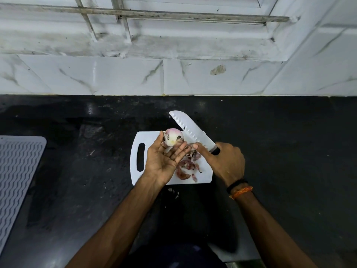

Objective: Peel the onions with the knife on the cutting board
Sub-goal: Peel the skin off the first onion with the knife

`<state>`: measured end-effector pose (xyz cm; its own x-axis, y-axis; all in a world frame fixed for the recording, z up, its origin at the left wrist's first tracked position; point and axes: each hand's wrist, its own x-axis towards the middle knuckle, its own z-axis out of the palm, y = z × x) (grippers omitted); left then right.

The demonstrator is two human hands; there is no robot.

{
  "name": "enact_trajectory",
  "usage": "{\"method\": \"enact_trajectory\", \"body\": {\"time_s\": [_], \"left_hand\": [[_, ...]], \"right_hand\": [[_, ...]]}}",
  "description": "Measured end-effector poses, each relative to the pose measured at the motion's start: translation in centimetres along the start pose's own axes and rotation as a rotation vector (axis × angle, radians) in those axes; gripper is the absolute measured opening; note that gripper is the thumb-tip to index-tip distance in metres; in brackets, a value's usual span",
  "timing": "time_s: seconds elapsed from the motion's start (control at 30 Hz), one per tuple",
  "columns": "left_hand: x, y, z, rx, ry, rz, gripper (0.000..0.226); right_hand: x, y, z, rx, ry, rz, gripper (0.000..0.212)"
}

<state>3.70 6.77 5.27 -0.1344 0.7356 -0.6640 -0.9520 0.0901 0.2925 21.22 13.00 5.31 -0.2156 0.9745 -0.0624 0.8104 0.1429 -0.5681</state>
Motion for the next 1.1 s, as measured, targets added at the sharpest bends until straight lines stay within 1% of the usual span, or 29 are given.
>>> {"method": "enact_trajectory", "body": {"time_s": [0.17, 0.27, 0.3, 0.37, 0.43, 0.57, 0.63, 0.83, 0.97, 1.1], "left_hand": [[-0.1, 0.1, 0.2, -0.041, -0.026, -0.038, 0.06], [-0.1, 0.0, 0.2, -0.059, -0.05, -0.071, 0.06], [0.0, 0.0, 0.2, -0.056, -0.054, -0.08, 0.06], [0.1, -0.1, 0.0, -0.045, -0.057, -0.095, 0.061], [0.1, -0.1, -0.1, -0.034, -0.055, -0.096, 0.061], [0.2, -0.2, -0.2, 0.01, -0.032, -0.075, 0.06], [0.3, -0.1, -0.2, 0.029, -0.029, -0.069, 0.06], [0.5, 0.0, -0.5, 0.042, -0.035, -0.059, 0.061], [0.6, -0.4, -0.6, 0.061, -0.029, -0.028, 0.06], [0.8, -0.7, -0.6, 0.061, -0.015, 0.018, 0.051]], "right_hand": [[0.3, -0.7, 0.2, 0.018, -0.003, -0.047, 0.078], [0.4, -1.1, 0.2, 0.035, 0.009, -0.076, 0.088], [0.4, -1.3, 0.2, 0.038, 0.012, -0.088, 0.086], [0.4, -1.5, 0.1, 0.03, 0.022, -0.119, 0.075], [0.3, -1.7, 0.1, 0.012, 0.025, -0.143, 0.072], [0.4, -1.5, 0.5, -0.068, 0.043, -0.199, 0.086], [0.4, -1.5, 0.5, -0.079, 0.05, -0.214, 0.087], [0.3, -1.5, -0.1, -0.141, 0.096, -0.238, 0.086], [0.2, -2.0, -0.1, -0.197, 0.148, -0.234, 0.078], [-0.1, -2.6, 0.4, -0.239, 0.17, -0.178, 0.08]]}}
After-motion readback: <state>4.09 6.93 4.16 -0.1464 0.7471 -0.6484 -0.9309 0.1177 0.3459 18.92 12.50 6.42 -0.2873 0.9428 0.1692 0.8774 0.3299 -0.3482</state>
